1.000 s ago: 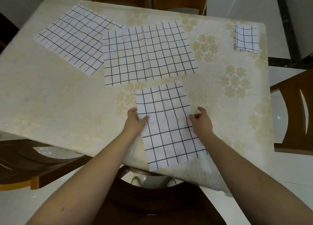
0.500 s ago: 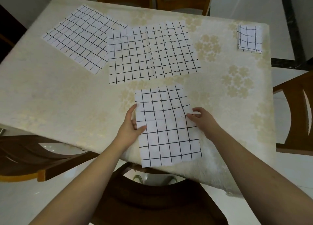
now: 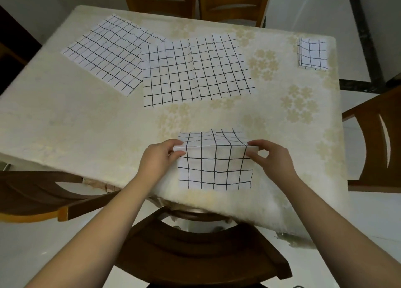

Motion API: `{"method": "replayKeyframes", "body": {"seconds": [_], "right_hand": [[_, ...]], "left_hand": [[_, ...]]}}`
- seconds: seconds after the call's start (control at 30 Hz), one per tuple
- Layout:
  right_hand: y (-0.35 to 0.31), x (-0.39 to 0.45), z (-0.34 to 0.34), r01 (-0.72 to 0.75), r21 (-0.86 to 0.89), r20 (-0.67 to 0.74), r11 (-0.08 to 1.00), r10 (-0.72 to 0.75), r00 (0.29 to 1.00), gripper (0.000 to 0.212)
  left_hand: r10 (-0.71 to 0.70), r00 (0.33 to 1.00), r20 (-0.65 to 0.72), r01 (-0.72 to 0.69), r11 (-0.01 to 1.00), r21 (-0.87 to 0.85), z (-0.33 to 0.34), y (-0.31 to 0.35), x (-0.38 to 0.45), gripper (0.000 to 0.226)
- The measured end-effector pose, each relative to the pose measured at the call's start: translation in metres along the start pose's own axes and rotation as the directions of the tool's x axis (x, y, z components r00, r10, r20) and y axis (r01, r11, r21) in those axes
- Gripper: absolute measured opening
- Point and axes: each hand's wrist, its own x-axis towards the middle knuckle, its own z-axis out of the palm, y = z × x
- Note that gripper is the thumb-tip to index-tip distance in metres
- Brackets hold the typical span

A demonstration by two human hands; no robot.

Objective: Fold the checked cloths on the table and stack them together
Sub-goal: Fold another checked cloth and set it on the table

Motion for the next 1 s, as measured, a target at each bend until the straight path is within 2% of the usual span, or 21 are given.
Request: {"method": "replayKeyframes", "body": {"seconds": [0.13, 0.2, 0.27, 0.37, 0.5, 0.57, 0.6, 0.7, 0.77, 0.8, 0.83, 0.9, 1.0], "right_hand": [[0.001, -0.021, 0.0, 0.086, -0.084, -0.044, 0.993, -0.09, 0.995, 0.007], [0.003, -0.03, -0.003, 0.111, -0.091, -0.031, 0.99, -0.114, 0.993, 0.01], [-0.001, -0.04, -0.009, 0.086, 0.03, 0.034, 0.996, -0.087, 0.996, 0.011], [0.002, -0.046, -0.01, -0.047, 0.291, 0.173, 0.956, -0.004, 0.985, 0.013], [0.006, -0.033, 0.006, -0.106, 0.422, 0.053, 0.9, 0.092, 0.994, 0.012], [0.01, -0.019, 0.018, -0.157, 0.417, 0.001, 0.895, 0.172, 0.985, 0.017], [0.014, -0.011, 0.025, -0.18, 0.389, -0.011, 0.904, 0.2, 0.98, 0.02], [0.032, 0.01, 0.046, -0.256, 0.285, -0.025, 0.924, 0.274, 0.961, 0.035], [0.039, 0.016, 0.058, -0.313, 0.226, -0.036, 0.922, 0.329, 0.944, 0.047], [0.039, 0.017, 0.064, -0.32, 0.179, -0.05, 0.93, 0.334, 0.941, 0.052], [0.039, 0.016, 0.07, -0.301, 0.112, -0.071, 0.947, 0.31, 0.948, 0.055], [0.033, 0.012, 0.085, -0.182, -0.104, -0.097, 0.978, 0.172, 0.98, 0.057], [0.022, 0.004, 0.12, 0.096, -0.415, 0.019, 0.905, -0.097, 0.995, 0.053]], "left_hand": [[0.184, 0.983, 0.021, -0.185, 0.979, 0.081, -0.007, -0.003, -0.01, 0.024], [0.272, 0.962, 0.006, -0.272, 0.962, -0.003, -0.012, -0.01, -0.017, 0.025], [0.215, 0.975, 0.048, -0.201, 0.958, -0.205, -0.02, -0.007, -0.027, 0.012], [0.053, 0.974, 0.22, 0.049, 0.901, -0.432, -0.021, -0.002, -0.035, 0.006], [-0.059, 0.968, 0.243, 0.182, 0.834, -0.521, -0.003, -0.007, -0.021, 0.036], [-0.141, 0.95, 0.279, 0.275, 0.802, -0.53, 0.013, -0.014, -0.009, 0.024], [-0.187, 0.936, 0.299, 0.324, 0.789, -0.522, 0.022, -0.017, -0.003, 0.025], [-0.33, 0.853, 0.403, 0.512, 0.675, -0.532, 0.046, -0.026, 0.011, 0.058], [-0.383, 0.813, 0.439, 0.58, 0.604, -0.547, 0.058, -0.035, 0.016, 0.062], [-0.388, 0.816, 0.428, 0.574, 0.622, -0.532, 0.06, -0.035, 0.015, 0.062], [-0.387, 0.82, 0.421, 0.566, 0.657, -0.498, 0.064, -0.038, 0.015, 0.06], [-0.37, 0.84, 0.397, 0.529, 0.719, -0.451, 0.064, -0.035, 0.01, 0.051], [-0.374, 0.848, 0.376, 0.522, 0.713, -0.468, 0.067, -0.032, 0.004, 0.042]]}}
